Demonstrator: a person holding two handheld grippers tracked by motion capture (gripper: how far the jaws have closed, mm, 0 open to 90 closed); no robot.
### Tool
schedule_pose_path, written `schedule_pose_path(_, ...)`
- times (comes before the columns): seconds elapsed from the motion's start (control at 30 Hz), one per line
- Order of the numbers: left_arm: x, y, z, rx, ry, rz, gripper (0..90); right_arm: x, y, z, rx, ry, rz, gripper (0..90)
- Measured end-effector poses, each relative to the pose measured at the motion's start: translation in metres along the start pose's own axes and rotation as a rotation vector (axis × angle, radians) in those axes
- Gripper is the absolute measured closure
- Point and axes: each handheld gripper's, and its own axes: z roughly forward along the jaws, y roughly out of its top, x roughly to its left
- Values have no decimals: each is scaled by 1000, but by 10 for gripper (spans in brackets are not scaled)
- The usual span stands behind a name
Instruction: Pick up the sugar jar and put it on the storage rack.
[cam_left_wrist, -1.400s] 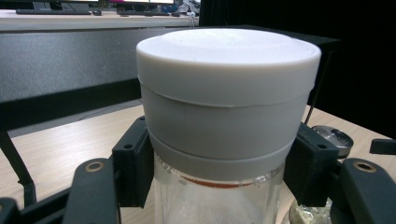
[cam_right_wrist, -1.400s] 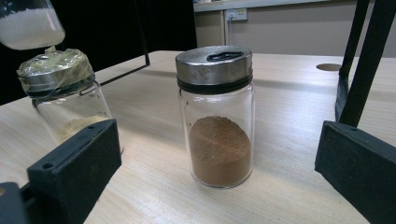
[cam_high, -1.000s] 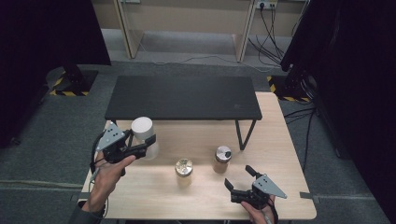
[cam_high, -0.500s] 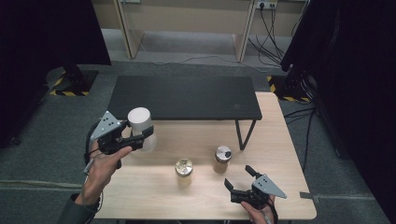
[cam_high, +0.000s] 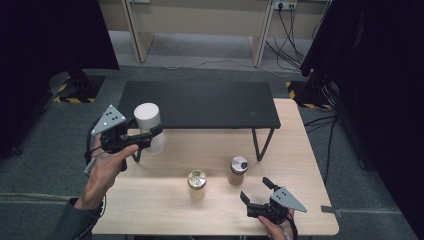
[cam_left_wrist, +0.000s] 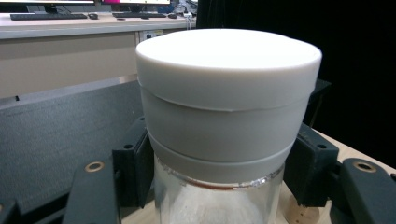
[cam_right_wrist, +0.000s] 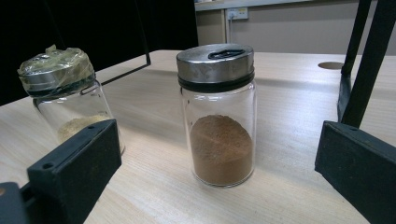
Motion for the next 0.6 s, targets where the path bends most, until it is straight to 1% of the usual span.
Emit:
schedule_pose_path(0.1,2,7,2,5,6,4,350,0,0,0,-1,0,1,6)
schedule_pose_path(0.33,8,21,7,-5,12,-17,350,0,0,0,-2,0,1,6)
schedule_pose_path(0.6,14,35,15,-5,37,-23,351,0,0,0,0,2,1,6)
